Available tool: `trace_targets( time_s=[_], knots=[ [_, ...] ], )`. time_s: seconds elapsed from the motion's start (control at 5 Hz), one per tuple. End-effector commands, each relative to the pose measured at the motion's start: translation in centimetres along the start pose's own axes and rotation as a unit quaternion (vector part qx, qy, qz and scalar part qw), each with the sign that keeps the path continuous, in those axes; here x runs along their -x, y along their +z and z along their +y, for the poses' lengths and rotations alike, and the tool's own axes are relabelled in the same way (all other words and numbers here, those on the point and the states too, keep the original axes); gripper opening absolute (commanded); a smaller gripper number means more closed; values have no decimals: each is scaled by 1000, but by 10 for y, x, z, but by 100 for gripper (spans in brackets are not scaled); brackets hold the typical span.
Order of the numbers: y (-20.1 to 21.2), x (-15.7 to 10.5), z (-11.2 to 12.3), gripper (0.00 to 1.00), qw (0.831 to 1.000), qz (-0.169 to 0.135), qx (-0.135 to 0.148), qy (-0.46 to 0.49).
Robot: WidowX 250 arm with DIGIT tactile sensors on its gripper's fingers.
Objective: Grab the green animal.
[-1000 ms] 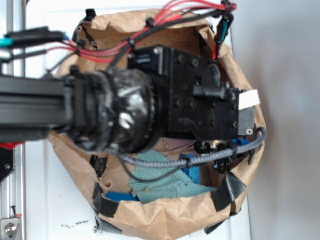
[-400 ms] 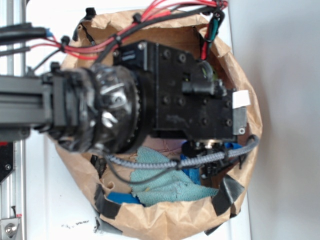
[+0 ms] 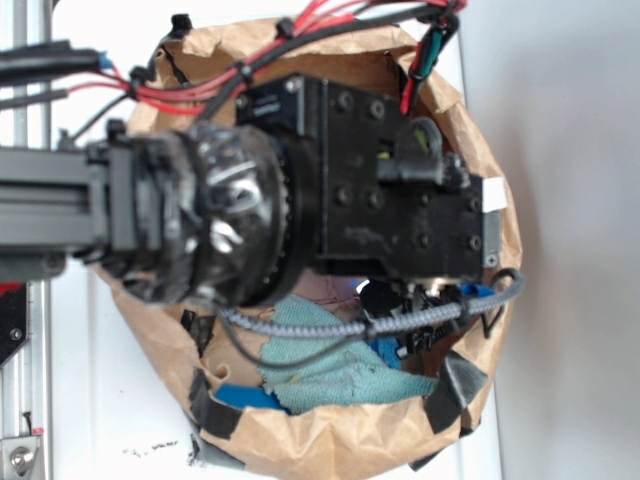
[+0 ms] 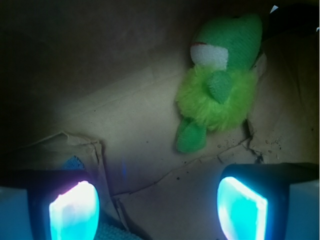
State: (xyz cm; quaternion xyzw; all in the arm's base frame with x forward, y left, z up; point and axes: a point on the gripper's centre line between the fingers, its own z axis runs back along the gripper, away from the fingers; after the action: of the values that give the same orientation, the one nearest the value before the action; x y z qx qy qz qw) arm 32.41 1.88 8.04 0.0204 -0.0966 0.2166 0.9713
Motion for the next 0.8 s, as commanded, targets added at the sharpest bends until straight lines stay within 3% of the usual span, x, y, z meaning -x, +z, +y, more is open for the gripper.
trace_targets(
  time_s=[0.0, 0.2, 0.6],
  knots=[
    [27, -14, 2, 100, 999, -43, 19, 5],
    [24, -27, 7, 100, 998, -35, 60, 6],
    [24, -27, 29, 100, 995, -63, 74, 20]
  ],
)
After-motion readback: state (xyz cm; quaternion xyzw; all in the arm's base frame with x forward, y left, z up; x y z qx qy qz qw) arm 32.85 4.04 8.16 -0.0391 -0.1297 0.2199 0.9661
